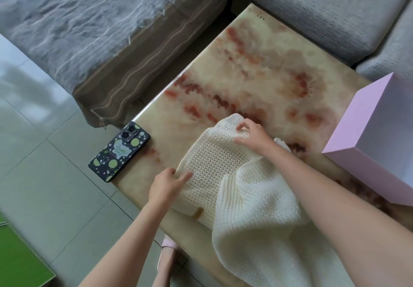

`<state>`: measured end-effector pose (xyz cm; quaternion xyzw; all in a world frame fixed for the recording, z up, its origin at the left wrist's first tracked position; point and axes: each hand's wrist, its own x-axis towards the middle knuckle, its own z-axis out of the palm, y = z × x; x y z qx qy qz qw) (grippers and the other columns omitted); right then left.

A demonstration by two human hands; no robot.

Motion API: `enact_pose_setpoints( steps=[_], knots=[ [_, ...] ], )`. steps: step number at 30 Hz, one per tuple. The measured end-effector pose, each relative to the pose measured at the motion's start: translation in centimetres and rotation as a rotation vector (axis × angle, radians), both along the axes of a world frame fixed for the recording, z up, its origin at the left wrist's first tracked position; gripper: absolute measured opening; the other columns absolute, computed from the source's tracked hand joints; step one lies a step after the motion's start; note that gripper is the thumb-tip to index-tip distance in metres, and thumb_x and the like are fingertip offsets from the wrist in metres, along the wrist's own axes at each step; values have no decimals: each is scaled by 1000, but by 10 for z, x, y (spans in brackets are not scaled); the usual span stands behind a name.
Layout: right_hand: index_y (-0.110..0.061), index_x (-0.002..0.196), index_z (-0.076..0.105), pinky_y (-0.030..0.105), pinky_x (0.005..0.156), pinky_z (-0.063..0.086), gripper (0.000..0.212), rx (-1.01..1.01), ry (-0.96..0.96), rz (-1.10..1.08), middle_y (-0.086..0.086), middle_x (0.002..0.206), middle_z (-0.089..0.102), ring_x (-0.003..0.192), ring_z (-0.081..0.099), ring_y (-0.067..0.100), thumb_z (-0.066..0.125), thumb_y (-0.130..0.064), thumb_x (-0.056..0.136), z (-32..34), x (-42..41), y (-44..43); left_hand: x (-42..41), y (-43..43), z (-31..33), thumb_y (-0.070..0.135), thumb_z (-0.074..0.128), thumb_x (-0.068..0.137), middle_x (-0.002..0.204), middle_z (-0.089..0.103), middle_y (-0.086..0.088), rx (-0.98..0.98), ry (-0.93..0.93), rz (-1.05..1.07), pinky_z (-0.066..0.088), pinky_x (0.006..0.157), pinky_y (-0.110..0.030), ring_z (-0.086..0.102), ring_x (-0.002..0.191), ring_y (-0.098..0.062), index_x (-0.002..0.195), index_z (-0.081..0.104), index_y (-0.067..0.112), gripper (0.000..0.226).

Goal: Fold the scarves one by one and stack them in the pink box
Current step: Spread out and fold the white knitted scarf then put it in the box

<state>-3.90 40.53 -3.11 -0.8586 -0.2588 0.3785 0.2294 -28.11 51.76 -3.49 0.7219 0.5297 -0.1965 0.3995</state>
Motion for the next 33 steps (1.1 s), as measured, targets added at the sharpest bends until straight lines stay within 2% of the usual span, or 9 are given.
enact_pose_setpoints(
  steps=[3,5,8,11,15,18,24,28,33],
  knots=[
    [-11,139,40,30,107,27,61,39,-32,-174,10,143,35,131,35,24,67,-23,86,-4,6,12,-10,8,-5,51,69,73,113,60,2,-152,104,-176,48,73,-28,58,96,-16,111,55,21,51],
    [-11,142,35,31,108,28,72,-90,-3,-191,11,138,34,130,34,25,73,-23,81,-6,10,14,-14,15,-7,39,69,76,115,61,0,-193,87,-155,54,79,-33,59,98,-17,115,56,19,46],
    [-13,114,51,33,88,45,54,-182,80,-121,3,105,53,104,52,21,81,-19,70,-8,11,20,-13,25,-1,27,59,88,103,60,-2,-67,-46,-28,53,69,-31,57,89,-20,103,56,19,18],
    [-12,85,61,27,64,39,23,-121,-44,-71,3,80,59,82,57,20,78,-9,70,0,18,39,-9,36,3,26,57,91,98,64,-6,99,-167,88,52,72,-35,58,86,-23,97,57,16,12],
    [-20,83,58,33,68,40,19,54,-308,-126,11,91,63,88,60,27,73,-14,74,26,41,74,-5,59,14,28,56,93,94,65,-2,235,-238,260,51,72,-37,58,82,-21,101,61,17,15],
    [-18,96,60,31,67,38,18,153,-404,-164,8,96,67,92,61,27,69,-19,80,40,50,104,-7,80,20,26,52,95,94,63,-5,357,-252,356,44,67,-34,54,81,-23,102,63,17,16],
    [-16,131,48,37,102,39,69,-187,-190,3,8,125,58,122,47,29,79,-31,72,0,48,122,-16,86,15,50,59,85,92,62,3,181,-43,229,39,60,-29,57,82,-18,99,58,21,32],
    [-19,105,65,32,94,38,18,-244,-463,-1,8,119,57,120,43,29,58,-16,89,-2,54,116,-22,82,15,34,66,78,77,59,5,191,-27,134,40,58,-31,56,74,-18,84,55,19,20],
    [-19,97,70,27,78,36,15,-100,-592,-166,10,114,56,109,53,29,56,-21,92,8,58,132,-23,103,12,23,66,84,87,57,-1,352,-201,257,37,66,-33,52,83,-22,87,56,15,13]
  ],
)
